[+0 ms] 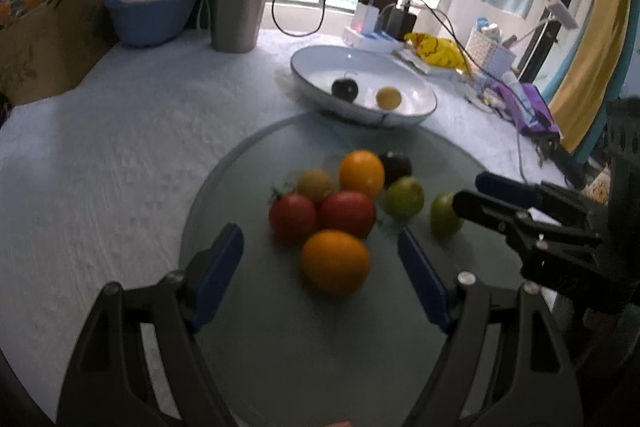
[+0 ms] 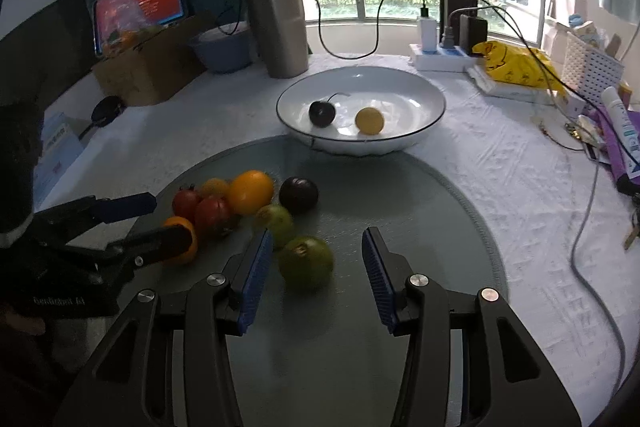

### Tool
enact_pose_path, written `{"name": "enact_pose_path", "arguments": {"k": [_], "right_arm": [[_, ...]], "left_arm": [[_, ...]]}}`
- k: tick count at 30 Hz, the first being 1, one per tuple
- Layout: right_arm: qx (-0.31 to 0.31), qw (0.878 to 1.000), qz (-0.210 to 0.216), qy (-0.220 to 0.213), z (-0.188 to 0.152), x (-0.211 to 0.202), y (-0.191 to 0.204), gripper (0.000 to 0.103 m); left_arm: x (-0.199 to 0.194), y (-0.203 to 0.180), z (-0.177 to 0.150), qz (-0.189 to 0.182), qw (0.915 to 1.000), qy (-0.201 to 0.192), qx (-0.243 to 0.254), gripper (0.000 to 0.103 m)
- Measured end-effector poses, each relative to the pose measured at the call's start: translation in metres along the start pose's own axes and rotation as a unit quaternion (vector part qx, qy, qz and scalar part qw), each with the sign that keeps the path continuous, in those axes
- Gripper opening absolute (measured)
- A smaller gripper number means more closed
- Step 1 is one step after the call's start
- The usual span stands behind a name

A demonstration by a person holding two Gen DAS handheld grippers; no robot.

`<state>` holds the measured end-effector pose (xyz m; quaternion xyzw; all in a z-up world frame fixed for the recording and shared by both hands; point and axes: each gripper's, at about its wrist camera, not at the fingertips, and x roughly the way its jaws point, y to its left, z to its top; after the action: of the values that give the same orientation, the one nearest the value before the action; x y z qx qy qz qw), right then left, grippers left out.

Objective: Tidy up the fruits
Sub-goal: 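Grasp an orange with the left tool while the right tool grasps a green fruit, then carry the orange and green fruit into the white bowl and release both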

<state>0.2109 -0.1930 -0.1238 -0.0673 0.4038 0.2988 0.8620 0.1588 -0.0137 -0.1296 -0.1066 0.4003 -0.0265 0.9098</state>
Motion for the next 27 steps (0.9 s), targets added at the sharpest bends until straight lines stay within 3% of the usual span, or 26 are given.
{"name": "enact_pose_path", "arguments": {"k": [5,6,7,9,12,14,27], "right_arm": [[-0.002,1.0,-0.001,0.02,-0.006,0.012,0.003,0.049],[-0.003,1.0,-0.001,0.023,-0.008,0.015,0.003,0.049],[-0.003,1.0,-0.001,0.029,-0.009,0.018,0.002,0.049],[0.001,0.999,0.003,0.032,-0.009,0.019,0.0,0.049],[0.003,0.999,0.011,0.034,-0.01,0.019,-0.001,0.039],[0.0,0.999,0.011,0.03,-0.011,0.017,0.0,0.035],[-0.008,1.0,-0.003,0.001,-0.001,-0.007,0.001,0.034]], "left_arm": [[0.007,-0.005,-0.006,0.005,0.9997,0.013,0.019,0.078],[0.01,-0.007,-0.007,0.005,0.9996,0.019,0.023,0.066],[0.011,-0.008,-0.008,0.009,0.9994,0.019,0.027,0.063],[0.012,-0.011,-0.008,0.011,0.9991,0.02,0.036,0.047],[0.012,-0.012,-0.007,0.005,0.9991,0.022,0.036,0.038],[0.01,-0.014,-0.009,0.007,0.999,0.021,0.039,0.038],[-0.009,-0.025,0.003,-0.008,0.9988,0.0,0.049,0.038]]}}
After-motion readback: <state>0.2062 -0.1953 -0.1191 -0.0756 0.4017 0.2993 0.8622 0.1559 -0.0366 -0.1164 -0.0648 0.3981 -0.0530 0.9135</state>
